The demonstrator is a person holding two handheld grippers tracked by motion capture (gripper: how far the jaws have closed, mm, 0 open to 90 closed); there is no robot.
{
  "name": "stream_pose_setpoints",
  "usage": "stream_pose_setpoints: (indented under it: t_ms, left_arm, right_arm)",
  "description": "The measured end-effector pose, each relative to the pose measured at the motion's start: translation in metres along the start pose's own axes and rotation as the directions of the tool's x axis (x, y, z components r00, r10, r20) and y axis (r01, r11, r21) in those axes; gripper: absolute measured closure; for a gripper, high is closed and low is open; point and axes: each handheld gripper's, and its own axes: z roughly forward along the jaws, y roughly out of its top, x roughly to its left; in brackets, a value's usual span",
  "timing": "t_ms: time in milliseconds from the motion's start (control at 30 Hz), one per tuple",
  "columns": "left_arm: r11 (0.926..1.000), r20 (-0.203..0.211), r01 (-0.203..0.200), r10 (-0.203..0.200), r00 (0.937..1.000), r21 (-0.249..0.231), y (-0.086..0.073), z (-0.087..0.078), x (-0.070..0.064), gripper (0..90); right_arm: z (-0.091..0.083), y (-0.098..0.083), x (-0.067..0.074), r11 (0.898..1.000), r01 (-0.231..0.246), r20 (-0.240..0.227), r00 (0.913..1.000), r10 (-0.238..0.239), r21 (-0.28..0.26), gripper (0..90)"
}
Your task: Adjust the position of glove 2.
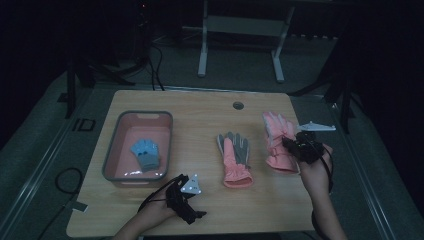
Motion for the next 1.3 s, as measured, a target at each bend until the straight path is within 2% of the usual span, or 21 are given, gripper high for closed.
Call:
stream_pose_setpoints:
  t_ms: [200, 300, 400, 667, 867, 1100, 1300]
  left_arm:
    - [1.0000, -0.004, -0.008, 0.008, 1.0000, -0.001, 0.000, -0.002, 0.001, 1.4]
    - [1.0000, -0.007, -0.007, 0.007, 1.0000, -0.001, 0.000, -0.002, 0.001, 1.4]
    - [1.0000, -0.007, -0.008, 0.008, 0.9999, -0.004, 0.001, -0.003, 0.000, 1.4]
    - [0.9999, -0.004, -0.012, 0.012, 0.9999, -0.006, 0.000, -0.003, 0.000, 1.4]
    - [0.9998, -0.002, -0.018, 0.018, 0.9998, -0.008, 0.001, -0.003, 0.000, 1.4]
    - [0.9998, 0.000, -0.016, 0.016, 0.9999, -0.008, 0.001, -0.003, -0.001, 1.4]
    - [0.9998, -0.002, -0.017, 0.017, 0.9998, -0.006, 0.001, -0.002, -0.002, 1.4]
  right_arm:
    - [-0.009, 0.011, 0.028, 1.000, 0.000, 0.002, 1.0000, 0.000, -0.024, 90.0]
    - [-0.010, 0.014, 0.042, 1.000, -0.008, -0.015, 0.9999, 0.008, -0.026, 90.0]
    - [-0.007, 0.016, 0.058, 1.000, -0.006, -0.024, 0.9997, 0.005, -0.025, 90.0]
    - [0.010, 0.012, 0.088, 1.000, -0.013, -0.058, 0.9982, 0.014, 0.009, 90.0]
    - [0.033, 0.008, 0.103, 0.999, -0.012, -0.055, 0.9984, 0.015, 0.049, 90.0]
    - [0.072, -0.009, 0.113, 0.992, -0.026, -0.053, 0.9981, 0.032, 0.127, 89.7]
    - [0.090, -0.019, 0.116, 0.988, -0.031, -0.049, 0.9980, 0.039, 0.150, 89.2]
